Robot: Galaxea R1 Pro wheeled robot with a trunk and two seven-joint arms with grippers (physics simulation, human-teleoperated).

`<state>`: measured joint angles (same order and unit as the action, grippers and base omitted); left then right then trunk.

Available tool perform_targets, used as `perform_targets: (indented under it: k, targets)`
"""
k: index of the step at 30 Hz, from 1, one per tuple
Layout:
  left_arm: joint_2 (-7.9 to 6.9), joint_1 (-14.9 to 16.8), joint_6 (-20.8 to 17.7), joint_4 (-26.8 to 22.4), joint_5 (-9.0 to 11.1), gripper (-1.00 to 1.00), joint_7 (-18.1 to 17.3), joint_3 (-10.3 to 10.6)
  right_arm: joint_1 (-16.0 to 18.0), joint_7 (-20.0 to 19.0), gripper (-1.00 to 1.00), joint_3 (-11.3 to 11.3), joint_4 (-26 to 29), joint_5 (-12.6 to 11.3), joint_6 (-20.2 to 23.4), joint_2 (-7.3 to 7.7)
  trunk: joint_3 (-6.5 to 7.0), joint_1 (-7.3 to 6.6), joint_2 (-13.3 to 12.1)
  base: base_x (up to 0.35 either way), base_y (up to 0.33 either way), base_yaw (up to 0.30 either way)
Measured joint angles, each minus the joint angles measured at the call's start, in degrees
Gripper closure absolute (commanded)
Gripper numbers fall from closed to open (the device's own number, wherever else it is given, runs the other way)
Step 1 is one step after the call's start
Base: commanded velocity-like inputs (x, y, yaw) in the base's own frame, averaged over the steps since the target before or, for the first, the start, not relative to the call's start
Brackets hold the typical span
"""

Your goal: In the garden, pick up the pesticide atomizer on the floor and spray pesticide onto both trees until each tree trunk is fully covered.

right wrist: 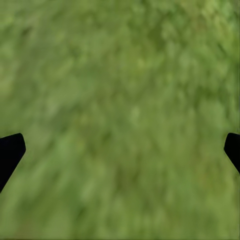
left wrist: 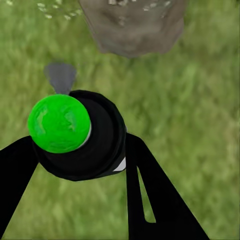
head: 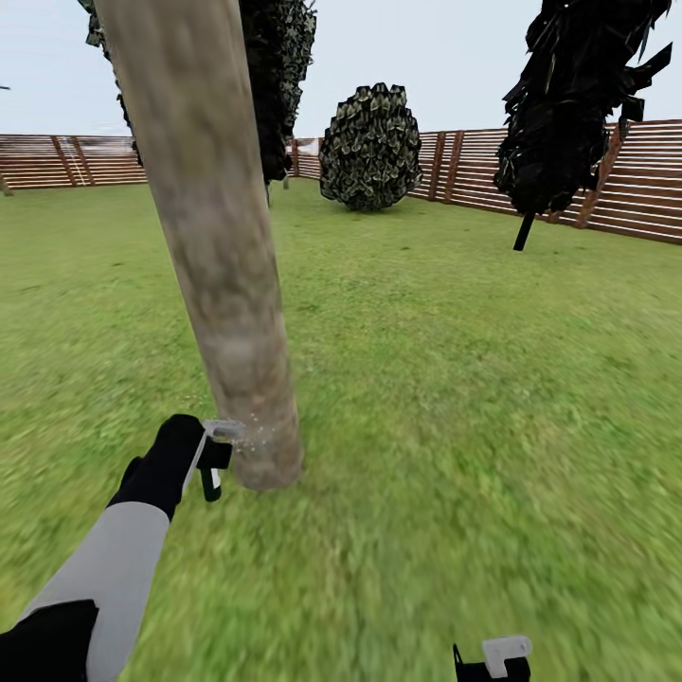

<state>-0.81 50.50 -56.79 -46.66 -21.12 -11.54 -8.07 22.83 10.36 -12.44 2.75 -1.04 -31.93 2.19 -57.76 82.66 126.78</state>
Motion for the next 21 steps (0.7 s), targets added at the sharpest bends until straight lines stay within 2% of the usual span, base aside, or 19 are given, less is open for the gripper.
perform_targets:
  k: [5,15,21]
  targets:
    - [0.53,0.2,-0.2,-1.1,0.1,1.0,0.0,0.1,0.0,0.0,-1.0,0.0,0.0,0.0,0.0,0.0,0.0,0.0,0.0,0.155,-0.203,0.045]
    - [0.61,0.1,-0.3,-2.9,0.2,1.0,0.0,0.2,0.0,0.0,-1.0,-0.1,0.0,0.0,0.0,-0.01,0.0,0.02,0.0,-0.07,-0.274,0.26]
    - [0.84,0.0,-0.3,-3.3,0.2,1.0,0.0,0.2,0.0,-0.1,-1.0,-0.1,0.0,0.0,0.0,0.0,0.0,0.0,0.0,0.138,-0.177,0.039]
